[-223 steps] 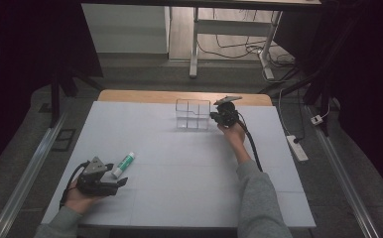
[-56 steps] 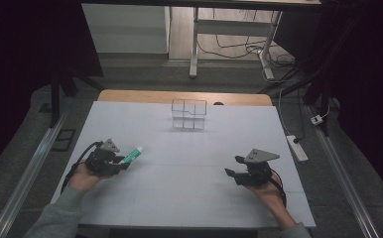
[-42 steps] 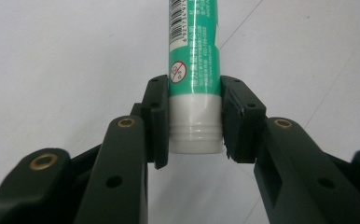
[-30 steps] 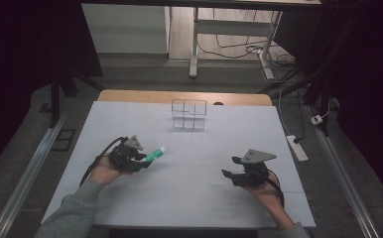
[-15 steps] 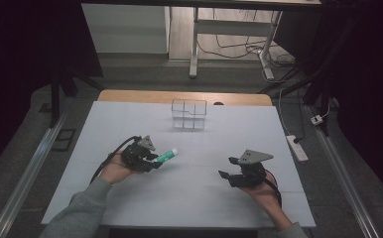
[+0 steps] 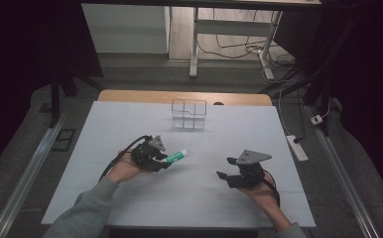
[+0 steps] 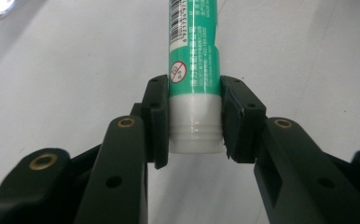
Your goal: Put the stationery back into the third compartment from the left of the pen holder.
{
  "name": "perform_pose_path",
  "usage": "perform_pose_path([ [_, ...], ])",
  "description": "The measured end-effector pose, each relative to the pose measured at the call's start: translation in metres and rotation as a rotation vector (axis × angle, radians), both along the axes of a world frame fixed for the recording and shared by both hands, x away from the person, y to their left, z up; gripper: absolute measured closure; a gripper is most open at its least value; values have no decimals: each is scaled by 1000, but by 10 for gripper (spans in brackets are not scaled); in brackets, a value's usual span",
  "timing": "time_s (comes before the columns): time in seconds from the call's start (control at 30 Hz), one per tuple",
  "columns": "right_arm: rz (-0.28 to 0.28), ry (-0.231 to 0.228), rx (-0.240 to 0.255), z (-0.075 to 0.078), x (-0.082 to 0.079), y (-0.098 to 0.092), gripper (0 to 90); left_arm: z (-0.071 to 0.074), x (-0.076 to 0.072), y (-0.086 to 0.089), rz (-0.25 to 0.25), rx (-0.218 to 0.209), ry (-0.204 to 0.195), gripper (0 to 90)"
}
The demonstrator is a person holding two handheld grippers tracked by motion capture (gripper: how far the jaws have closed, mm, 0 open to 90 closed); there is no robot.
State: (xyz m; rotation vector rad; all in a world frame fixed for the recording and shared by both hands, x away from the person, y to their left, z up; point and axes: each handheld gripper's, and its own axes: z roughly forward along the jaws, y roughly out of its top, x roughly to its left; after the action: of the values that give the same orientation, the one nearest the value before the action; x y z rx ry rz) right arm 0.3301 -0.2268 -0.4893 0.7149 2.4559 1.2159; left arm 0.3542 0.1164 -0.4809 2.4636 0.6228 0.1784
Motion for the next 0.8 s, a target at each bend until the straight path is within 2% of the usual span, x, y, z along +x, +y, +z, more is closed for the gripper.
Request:
perform_pose_path([
  [0.33, 29, 1, -7, -1, -1, 11, 327, -1, 0, -17, -45, 24, 3, 648],
  [0.63, 93, -15, -6, 12, -2, 35, 324, -6, 4, -32, -79, 41, 24, 648],
  [0.8, 133, -29, -58, 18, 2, 55, 333, -6, 4, -40, -105, 45, 34, 647],
])
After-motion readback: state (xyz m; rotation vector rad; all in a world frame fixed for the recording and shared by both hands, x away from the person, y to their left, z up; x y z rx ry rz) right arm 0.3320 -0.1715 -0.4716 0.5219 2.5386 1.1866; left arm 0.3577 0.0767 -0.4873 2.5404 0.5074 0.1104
